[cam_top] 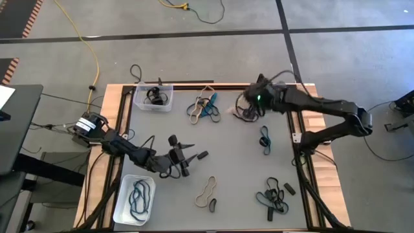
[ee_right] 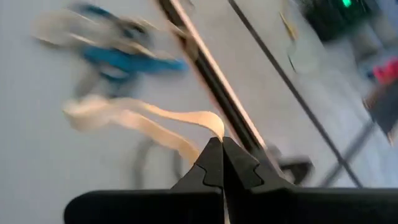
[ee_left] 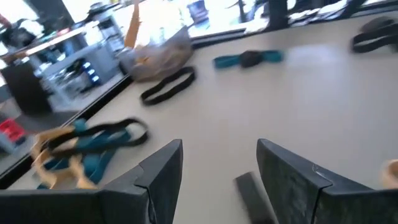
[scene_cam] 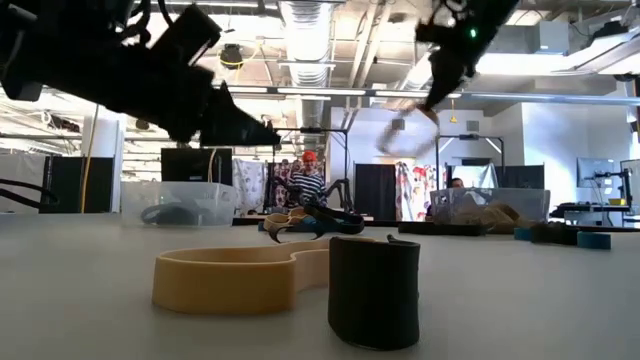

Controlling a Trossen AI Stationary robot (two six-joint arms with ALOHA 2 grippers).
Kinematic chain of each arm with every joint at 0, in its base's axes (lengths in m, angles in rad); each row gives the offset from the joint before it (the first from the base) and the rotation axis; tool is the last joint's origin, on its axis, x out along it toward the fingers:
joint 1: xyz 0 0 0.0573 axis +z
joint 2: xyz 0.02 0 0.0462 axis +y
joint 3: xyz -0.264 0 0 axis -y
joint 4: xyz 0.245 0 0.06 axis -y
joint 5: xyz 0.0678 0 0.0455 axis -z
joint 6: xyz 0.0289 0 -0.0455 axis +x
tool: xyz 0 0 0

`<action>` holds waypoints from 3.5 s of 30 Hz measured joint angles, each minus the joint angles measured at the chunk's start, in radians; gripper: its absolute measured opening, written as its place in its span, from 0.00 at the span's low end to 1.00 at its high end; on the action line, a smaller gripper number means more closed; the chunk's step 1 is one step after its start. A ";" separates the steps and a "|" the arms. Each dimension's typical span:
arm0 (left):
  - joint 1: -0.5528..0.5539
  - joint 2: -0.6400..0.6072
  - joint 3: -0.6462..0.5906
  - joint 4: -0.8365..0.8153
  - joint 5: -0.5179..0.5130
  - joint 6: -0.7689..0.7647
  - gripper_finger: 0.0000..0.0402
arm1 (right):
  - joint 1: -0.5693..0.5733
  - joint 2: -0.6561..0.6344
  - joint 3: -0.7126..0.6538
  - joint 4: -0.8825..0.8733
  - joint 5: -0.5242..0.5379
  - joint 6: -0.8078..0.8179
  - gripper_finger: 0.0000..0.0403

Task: Sort rubber bands into baskets
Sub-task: Put the white rubber band into the black transparent bin

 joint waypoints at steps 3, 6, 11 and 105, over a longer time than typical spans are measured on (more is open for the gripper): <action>-0.006 0.000 0.000 0.017 0.054 0.012 0.49 | -0.111 0.001 -0.001 -0.051 0.000 0.014 0.05; -0.005 0.000 0.000 0.012 0.068 0.008 0.49 | -0.212 0.001 -0.008 -0.067 -0.001 0.008 0.05; -0.005 0.000 0.000 0.007 0.081 0.008 0.49 | -0.352 0.001 -0.025 -0.071 -0.001 -0.010 0.05; -0.005 0.000 0.001 -0.128 0.161 -0.130 0.49 | 0.612 0.738 -0.041 0.739 -0.494 0.090 0.49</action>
